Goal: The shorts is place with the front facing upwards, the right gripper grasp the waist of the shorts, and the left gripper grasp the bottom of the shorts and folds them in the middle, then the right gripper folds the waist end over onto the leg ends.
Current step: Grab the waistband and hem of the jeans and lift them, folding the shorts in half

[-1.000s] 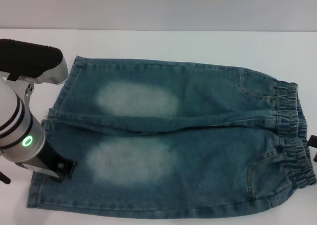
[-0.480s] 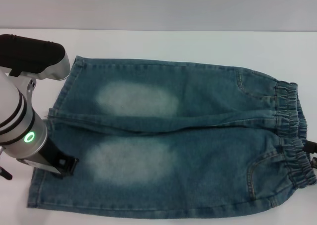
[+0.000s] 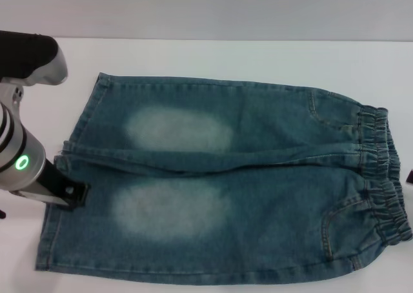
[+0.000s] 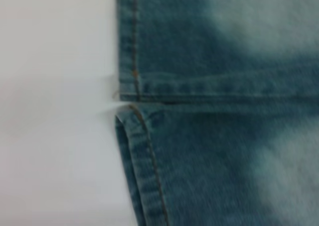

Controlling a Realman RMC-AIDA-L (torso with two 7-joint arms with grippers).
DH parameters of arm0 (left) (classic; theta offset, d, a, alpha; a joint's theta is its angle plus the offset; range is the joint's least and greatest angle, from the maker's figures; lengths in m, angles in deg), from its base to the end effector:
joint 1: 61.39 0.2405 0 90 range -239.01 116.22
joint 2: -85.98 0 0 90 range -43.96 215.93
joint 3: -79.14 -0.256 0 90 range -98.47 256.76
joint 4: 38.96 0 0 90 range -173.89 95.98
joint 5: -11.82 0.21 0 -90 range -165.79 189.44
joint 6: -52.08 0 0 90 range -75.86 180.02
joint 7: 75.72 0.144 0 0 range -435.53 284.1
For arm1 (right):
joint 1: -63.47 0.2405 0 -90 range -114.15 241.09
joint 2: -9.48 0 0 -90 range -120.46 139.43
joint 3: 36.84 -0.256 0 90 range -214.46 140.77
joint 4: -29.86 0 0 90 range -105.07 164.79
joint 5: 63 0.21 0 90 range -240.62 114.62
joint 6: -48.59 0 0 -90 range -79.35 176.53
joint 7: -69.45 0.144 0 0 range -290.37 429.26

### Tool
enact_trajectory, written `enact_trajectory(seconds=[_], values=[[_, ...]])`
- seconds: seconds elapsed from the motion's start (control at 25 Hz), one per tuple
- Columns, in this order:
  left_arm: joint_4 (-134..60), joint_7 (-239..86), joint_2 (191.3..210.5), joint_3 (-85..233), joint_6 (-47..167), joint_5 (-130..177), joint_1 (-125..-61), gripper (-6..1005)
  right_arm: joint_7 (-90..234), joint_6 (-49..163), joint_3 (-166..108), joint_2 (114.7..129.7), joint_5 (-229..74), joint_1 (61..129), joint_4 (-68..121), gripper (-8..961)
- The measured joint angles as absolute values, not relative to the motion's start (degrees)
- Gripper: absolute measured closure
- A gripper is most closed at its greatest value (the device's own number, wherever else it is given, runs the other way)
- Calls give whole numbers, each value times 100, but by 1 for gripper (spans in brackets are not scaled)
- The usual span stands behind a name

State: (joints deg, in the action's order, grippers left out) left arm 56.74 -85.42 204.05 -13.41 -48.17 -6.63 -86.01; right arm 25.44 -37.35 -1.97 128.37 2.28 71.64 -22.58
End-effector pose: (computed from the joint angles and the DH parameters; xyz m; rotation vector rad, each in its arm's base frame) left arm -0.1940 0.3030 0.0185 -1.9745 -1.4640 0.5998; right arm 0.3715 0.2411 0.0627 -1.7764 1.9737 0.7837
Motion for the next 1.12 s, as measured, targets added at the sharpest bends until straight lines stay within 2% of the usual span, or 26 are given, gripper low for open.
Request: enact_trajectory(seconds=[0.44,1.12], values=[[5906,-9021,20418,-1771,-4944,-5,-8496,927,2373,-3357,-13,12866,132,7412,-2971,227],[5555,-9202,20432,-1925,-5469,-114,-8520,308,2528,-3600,-147,12832,-114,7408,-3040,227]])
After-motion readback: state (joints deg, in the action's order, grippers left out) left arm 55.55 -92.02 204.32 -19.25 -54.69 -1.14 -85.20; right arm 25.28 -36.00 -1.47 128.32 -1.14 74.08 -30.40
